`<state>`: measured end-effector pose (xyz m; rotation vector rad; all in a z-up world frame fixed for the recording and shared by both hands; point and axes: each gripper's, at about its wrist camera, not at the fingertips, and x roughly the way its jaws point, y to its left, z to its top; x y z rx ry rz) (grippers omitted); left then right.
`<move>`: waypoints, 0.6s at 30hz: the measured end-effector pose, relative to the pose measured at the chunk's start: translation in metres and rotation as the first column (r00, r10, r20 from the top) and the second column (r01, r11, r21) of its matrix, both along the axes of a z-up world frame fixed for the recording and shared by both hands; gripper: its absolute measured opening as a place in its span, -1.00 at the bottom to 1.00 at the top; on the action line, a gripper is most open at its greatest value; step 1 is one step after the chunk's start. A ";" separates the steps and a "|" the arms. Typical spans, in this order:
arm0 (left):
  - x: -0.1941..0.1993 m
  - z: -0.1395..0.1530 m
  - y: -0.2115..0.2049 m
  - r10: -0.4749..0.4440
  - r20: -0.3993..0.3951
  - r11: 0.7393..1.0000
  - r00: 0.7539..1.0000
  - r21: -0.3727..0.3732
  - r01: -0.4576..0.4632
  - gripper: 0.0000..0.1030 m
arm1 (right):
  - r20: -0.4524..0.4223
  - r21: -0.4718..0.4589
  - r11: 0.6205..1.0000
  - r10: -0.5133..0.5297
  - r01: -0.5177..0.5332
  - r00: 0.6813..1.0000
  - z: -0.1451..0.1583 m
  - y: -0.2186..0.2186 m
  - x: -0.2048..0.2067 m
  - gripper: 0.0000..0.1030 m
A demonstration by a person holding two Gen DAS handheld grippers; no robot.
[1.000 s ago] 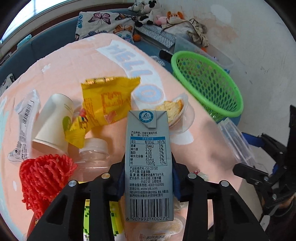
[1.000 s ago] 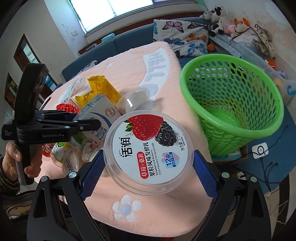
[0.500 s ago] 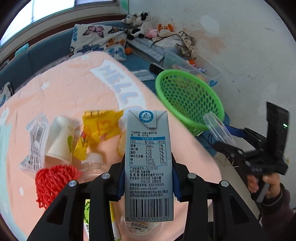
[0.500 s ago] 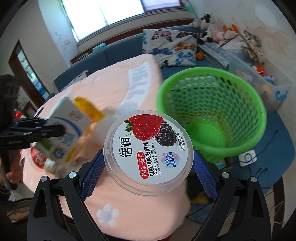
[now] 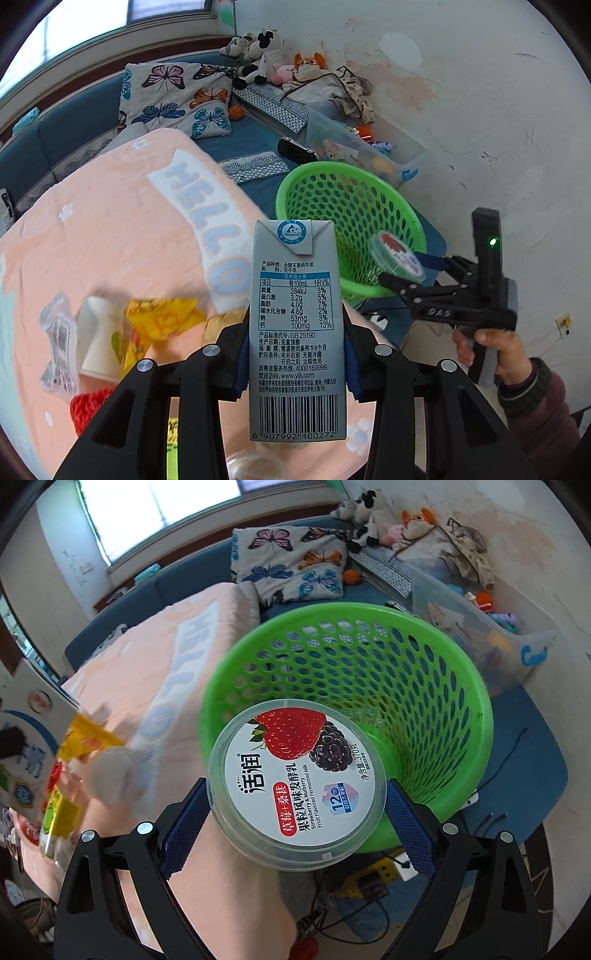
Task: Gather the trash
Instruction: 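Carry the milk carton over the green basket and open the left gripper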
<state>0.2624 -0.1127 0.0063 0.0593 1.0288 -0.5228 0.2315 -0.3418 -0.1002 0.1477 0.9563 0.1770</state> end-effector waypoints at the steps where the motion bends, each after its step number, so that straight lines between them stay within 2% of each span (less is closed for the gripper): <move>1: 0.002 0.000 -0.003 0.000 -0.001 1.000 1.000 -0.002 0.000 -0.24 | -0.004 0.002 1.000 -0.001 0.001 1.000 -0.002 -0.002 0.002 0.79; 8: 0.018 -0.003 -0.034 -0.021 -0.005 1.000 1.000 -0.001 0.021 -0.24 | -0.009 0.016 1.000 -0.013 0.013 1.000 -0.010 -0.013 0.008 0.80; 10: 0.023 -0.004 -0.042 -0.023 -0.007 1.000 1.000 -0.002 0.023 -0.24 | -0.004 0.014 1.000 -0.010 0.010 1.000 -0.010 -0.016 0.010 0.85; 18: 0.047 -0.016 -0.063 -0.019 -0.028 1.000 0.999 -0.015 0.019 -0.24 | 0.026 0.026 0.999 -0.029 0.028 0.999 -0.003 -0.033 0.005 0.86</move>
